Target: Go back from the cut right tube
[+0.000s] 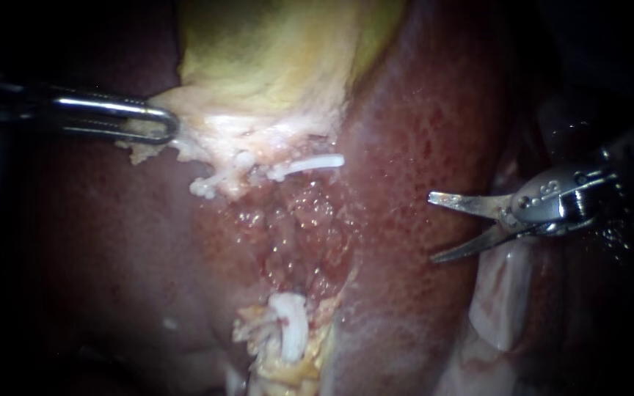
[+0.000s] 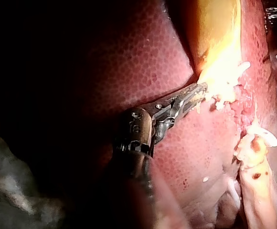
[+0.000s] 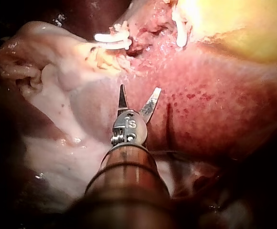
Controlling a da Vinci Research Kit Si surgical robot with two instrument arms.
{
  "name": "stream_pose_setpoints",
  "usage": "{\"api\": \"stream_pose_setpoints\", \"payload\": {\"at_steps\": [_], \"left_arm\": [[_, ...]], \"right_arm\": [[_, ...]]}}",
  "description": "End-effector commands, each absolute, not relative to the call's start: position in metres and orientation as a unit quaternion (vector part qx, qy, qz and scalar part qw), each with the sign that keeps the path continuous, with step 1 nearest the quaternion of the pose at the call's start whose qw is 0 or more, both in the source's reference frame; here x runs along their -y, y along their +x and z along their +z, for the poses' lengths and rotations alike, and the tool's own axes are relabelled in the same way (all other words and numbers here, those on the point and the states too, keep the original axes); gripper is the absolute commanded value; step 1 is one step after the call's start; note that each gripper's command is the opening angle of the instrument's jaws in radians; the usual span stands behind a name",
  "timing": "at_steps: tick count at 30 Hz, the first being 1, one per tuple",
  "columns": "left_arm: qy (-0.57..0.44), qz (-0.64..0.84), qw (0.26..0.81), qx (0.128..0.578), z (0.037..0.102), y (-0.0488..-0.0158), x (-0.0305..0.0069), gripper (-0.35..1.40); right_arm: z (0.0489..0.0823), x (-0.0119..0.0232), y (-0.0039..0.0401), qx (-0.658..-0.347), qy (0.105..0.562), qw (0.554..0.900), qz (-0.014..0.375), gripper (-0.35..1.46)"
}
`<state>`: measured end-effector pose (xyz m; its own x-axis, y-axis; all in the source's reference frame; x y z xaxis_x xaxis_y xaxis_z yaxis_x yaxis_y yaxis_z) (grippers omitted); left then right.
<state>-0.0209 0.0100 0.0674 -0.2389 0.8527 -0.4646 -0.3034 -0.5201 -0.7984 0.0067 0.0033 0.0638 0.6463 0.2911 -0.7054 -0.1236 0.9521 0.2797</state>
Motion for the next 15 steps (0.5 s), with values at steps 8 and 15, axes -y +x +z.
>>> {"api": "stream_pose_setpoints", "payload": {"at_steps": [8, 15], "left_arm": [[-0.472, 0.738, 0.383, 0.295, 0.0689, -0.0227, -0.0090, -0.35], [-0.471, 0.737, 0.384, 0.297, 0.0690, -0.0230, -0.0090, -0.35]], "right_arm": [[0.0638, -0.0032, 0.0067, -0.405, 0.104, 0.901, 0.115, 1.45], [0.0637, -0.0033, 0.0067, -0.404, 0.104, 0.901, 0.115, 1.45]]}}
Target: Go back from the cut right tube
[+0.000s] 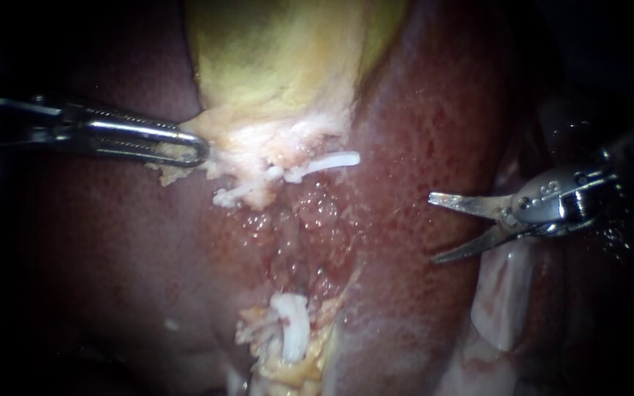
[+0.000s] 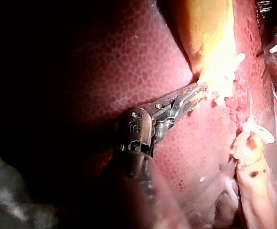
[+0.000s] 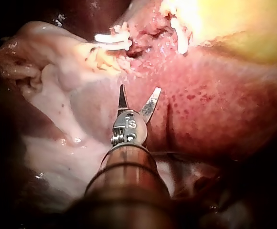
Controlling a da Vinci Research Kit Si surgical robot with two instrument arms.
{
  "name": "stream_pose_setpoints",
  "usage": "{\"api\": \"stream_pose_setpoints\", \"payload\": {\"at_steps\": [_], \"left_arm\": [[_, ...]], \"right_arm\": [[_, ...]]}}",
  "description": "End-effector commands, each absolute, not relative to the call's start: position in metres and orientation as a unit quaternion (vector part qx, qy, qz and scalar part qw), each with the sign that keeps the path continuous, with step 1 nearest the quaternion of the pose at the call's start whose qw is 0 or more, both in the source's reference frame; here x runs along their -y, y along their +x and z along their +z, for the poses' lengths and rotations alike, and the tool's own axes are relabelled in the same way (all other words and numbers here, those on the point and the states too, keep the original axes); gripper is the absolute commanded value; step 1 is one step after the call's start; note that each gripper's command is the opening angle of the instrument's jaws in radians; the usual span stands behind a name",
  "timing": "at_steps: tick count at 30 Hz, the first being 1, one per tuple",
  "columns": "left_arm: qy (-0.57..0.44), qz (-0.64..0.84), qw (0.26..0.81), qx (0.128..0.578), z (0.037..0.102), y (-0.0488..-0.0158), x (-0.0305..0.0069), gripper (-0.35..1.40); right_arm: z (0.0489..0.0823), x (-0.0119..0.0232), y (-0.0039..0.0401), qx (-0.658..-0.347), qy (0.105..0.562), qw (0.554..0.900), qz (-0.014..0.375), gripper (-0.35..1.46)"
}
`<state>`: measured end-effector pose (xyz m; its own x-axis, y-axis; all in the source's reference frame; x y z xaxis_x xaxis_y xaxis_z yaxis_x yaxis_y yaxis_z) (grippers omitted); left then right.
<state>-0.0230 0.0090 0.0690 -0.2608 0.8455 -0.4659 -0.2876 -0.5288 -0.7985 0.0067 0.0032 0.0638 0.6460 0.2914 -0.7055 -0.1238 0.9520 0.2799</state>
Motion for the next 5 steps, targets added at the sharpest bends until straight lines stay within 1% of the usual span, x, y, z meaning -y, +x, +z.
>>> {"api": "stream_pose_setpoints", "payload": {"at_steps": [1, 5], "left_arm": [[-0.471, 0.737, 0.384, 0.297, 0.0690, -0.0229, -0.0090, -0.35], [-0.471, 0.736, 0.384, 0.297, 0.0689, -0.0227, -0.0090, -0.35]], "right_arm": [[0.0637, -0.0033, 0.0067, -0.404, 0.104, 0.901, 0.115, 1.45], [0.0637, -0.0033, 0.0068, -0.405, 0.105, 0.901, 0.115, 1.43]]}}
